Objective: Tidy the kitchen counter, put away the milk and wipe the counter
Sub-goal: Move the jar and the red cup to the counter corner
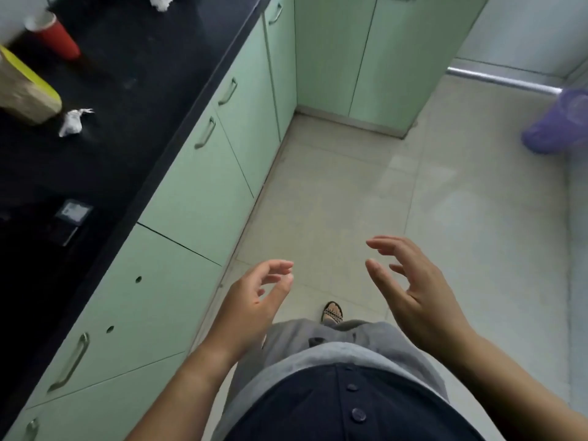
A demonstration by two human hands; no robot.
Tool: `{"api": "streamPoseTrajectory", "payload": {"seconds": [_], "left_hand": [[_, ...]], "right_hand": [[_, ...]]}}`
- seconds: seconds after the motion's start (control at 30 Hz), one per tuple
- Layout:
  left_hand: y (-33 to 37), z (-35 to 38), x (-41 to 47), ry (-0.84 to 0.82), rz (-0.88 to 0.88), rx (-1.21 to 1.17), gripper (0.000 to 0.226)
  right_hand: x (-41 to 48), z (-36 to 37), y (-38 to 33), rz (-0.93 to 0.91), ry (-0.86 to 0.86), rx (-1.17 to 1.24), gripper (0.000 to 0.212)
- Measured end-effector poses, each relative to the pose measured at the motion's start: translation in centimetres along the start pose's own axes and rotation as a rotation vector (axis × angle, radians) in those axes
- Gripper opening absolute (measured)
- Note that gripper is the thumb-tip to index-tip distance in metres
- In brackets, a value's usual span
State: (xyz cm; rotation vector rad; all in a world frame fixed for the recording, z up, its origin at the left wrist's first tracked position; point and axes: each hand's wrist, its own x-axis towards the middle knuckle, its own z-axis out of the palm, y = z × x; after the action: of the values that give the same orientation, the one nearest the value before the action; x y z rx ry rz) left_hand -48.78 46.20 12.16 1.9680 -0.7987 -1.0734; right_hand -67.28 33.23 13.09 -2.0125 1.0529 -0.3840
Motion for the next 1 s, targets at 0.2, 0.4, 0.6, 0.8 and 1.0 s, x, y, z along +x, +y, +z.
{"api": "streamPoseTrajectory", "payload": {"seconds": [0.2,0.4,0.6,0.8,1.0], "left_hand": [[2.5,-0.5,6.3,0.052,-0.069,-0.014,0.015],[3.4,-4.0,15.2,0.118,-0.104,-0.008,0.016],[5.5,-10.8,26.9,0.2,-0.104,-0.048,0.017],[7.7,-19.2,34.8,0.387,-0.118,-0.12,0.015],[7.3,-22.5,36.8,0.511,-0.25,-0.174,0.017]], "right_hand": [[8.5,-0.9,0.6,-0.028,-0.101,0.028,0.049],[18.7,0.1,0.6,-0.046,-0.19,0.012,0.051],[34.4,2.3,-3.8,-0.143,-0.226,-0.03,0.049],[47.7,5.5,-11.2,-0.356,-0.347,-0.029,0.048],[55.4,9.2,-14.2,-0.429,-0.534,-0.018,0.052]]}}
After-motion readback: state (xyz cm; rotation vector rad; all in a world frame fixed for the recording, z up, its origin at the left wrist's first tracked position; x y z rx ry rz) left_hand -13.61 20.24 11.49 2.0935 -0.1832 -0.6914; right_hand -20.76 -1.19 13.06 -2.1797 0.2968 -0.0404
